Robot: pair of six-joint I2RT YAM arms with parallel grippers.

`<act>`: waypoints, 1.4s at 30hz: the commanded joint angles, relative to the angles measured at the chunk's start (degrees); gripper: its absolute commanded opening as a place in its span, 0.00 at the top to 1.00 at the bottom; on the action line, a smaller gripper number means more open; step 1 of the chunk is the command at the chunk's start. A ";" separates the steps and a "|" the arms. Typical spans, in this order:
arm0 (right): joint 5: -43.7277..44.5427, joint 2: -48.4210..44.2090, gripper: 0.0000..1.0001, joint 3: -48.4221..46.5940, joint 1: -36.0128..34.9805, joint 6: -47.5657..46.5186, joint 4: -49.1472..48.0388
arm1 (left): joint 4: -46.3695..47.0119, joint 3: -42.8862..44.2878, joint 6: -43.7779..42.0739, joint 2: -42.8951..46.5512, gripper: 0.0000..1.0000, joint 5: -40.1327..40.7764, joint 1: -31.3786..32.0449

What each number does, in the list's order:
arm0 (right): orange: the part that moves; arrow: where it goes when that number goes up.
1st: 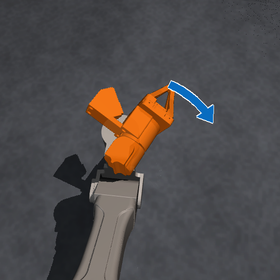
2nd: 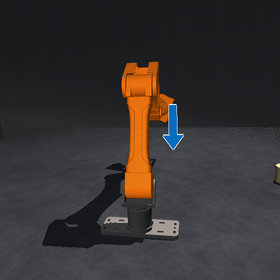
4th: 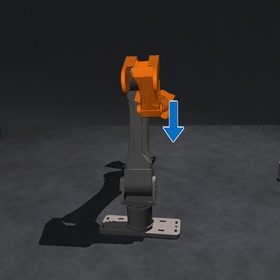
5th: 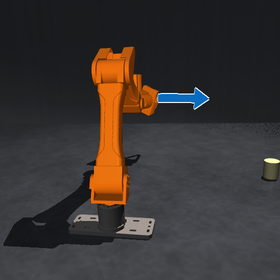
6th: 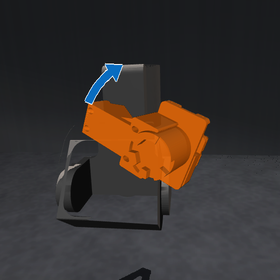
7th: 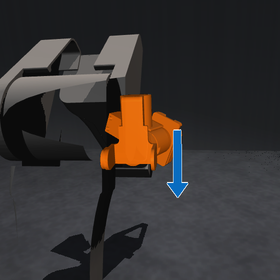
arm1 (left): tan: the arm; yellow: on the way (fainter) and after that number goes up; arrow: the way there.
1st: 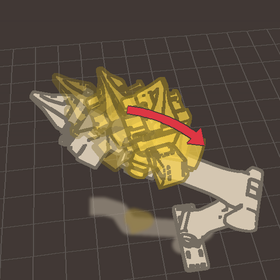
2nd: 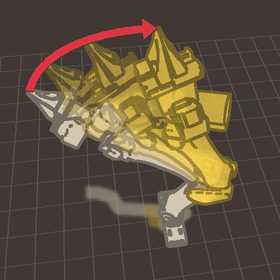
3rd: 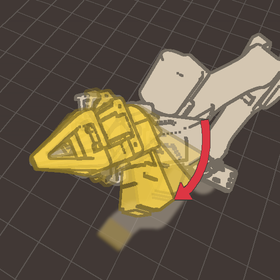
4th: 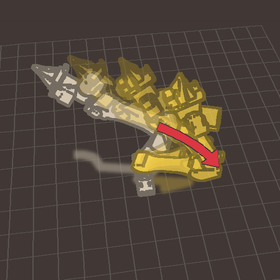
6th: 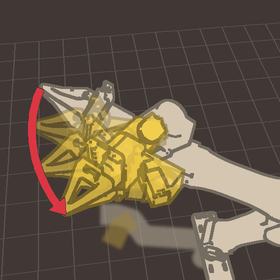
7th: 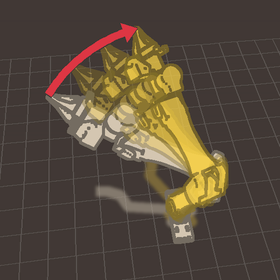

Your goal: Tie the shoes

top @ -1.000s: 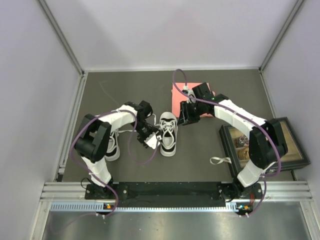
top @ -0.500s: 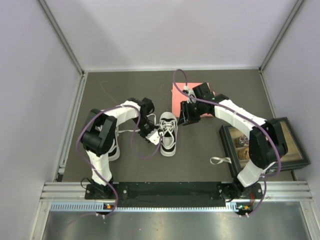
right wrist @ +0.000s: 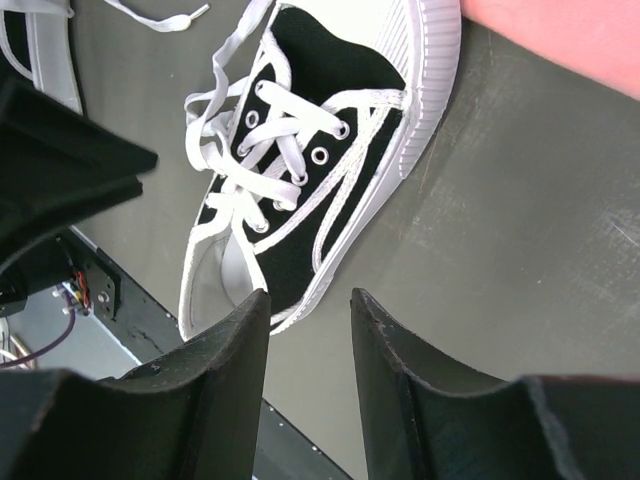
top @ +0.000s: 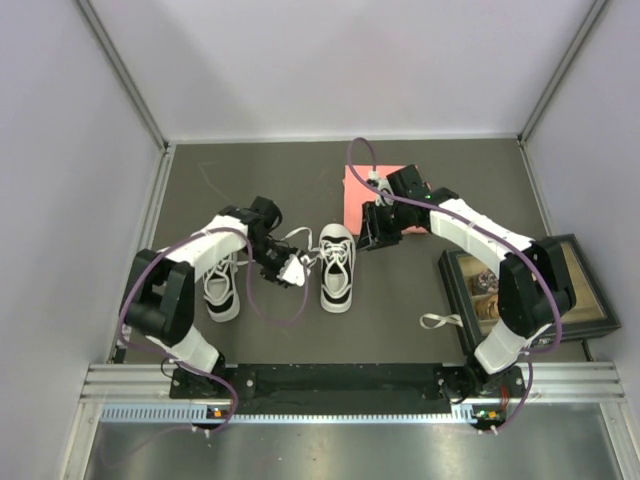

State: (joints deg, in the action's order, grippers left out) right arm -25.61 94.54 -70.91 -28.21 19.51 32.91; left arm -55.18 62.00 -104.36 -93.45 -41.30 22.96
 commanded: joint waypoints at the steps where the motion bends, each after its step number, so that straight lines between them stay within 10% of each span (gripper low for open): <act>1: -0.94 -2.52 0.61 -1.33 1.22 -1.31 -0.30 | 16.39 -5.91 21.01 4.15 0.49 -0.90 -2.57; 11: -2.08 -1.29 0.62 -2.47 1.31 -2.02 -0.39 | 31.97 -11.11 35.18 1.78 0.53 4.38 -2.75; 26: -2.61 -0.15 0.62 -2.83 1.40 -1.31 -1.61 | 28.72 -14.19 29.03 0.20 0.59 5.53 -2.48; 34: -4.19 2.22 0.64 -4.49 1.31 -0.52 -3.20 | 20.04 -8.21 28.69 0.02 1.00 0.00 -2.48; 42: -6.73 5.82 0.72 -7.22 1.31 0.36 -4.78 | 13.25 -3.29 37.53 5.64 1.00 -11.78 -2.57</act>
State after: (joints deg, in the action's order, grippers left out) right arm -29.76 98.98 -74.56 -27.44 19.18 31.27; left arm -38.09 55.96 -73.23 -92.79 -43.88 20.36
